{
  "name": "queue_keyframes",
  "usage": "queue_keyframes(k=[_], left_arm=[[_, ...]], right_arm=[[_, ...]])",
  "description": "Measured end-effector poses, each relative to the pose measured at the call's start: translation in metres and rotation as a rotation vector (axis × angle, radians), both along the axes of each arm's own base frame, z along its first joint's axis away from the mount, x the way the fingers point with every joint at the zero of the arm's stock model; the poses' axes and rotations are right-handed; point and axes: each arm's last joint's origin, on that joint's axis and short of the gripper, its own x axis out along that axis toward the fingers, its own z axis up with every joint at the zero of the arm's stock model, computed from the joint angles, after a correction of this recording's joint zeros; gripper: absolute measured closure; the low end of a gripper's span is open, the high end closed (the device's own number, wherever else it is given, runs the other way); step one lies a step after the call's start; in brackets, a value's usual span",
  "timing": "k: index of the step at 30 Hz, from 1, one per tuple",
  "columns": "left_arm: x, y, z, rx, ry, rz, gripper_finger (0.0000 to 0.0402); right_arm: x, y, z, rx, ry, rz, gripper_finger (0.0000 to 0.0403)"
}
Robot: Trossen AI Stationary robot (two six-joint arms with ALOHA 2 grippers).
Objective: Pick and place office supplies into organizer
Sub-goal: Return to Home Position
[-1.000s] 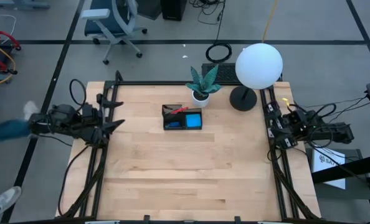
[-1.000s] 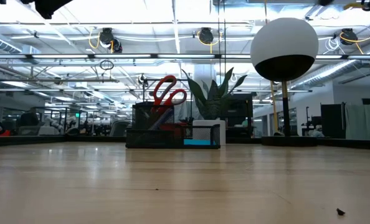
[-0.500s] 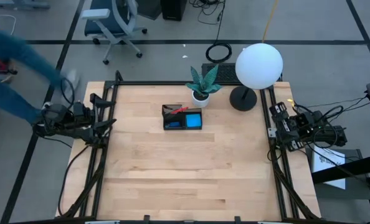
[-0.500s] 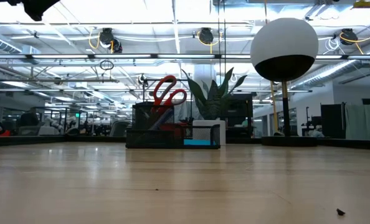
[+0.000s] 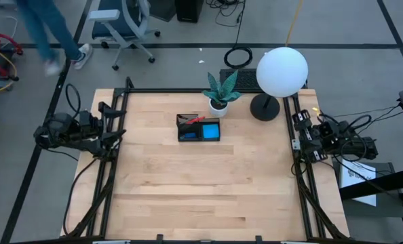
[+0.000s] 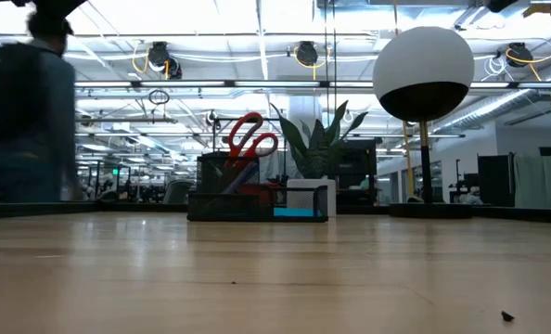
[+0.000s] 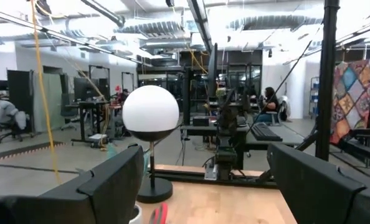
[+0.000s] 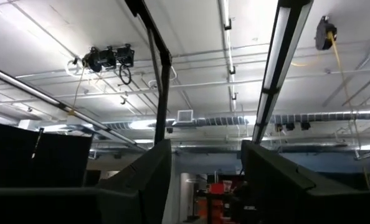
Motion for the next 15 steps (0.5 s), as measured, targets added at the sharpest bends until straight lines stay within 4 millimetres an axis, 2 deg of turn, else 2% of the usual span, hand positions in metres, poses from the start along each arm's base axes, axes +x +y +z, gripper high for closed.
queue_keyframes(k=[4, 8, 12, 15], left_arm=[[0.002, -0.002, 0.002, 0.001, -0.061, -0.06, 0.0055], [0.011, -0.006, -0.005, 0.023, -0.161, -0.138, 0.0055], [0.018, -0.008, -0.014, -0.008, -0.235, -0.157, 0.0055], [0.021, -0.008, -0.019, -0.022, -0.295, -0.162, 0.0055]], right_arm=[[0.001, 0.0, -0.008, 0.004, -0.065, -0.02, 0.0216], [-0.003, -0.001, -0.021, 0.02, -0.195, -0.005, 0.0216], [-0.016, -0.001, -0.015, 0.032, -0.363, 0.0, 0.0216], [-0.015, -0.001, -0.015, 0.029, -0.343, 0.01, 0.0216]])
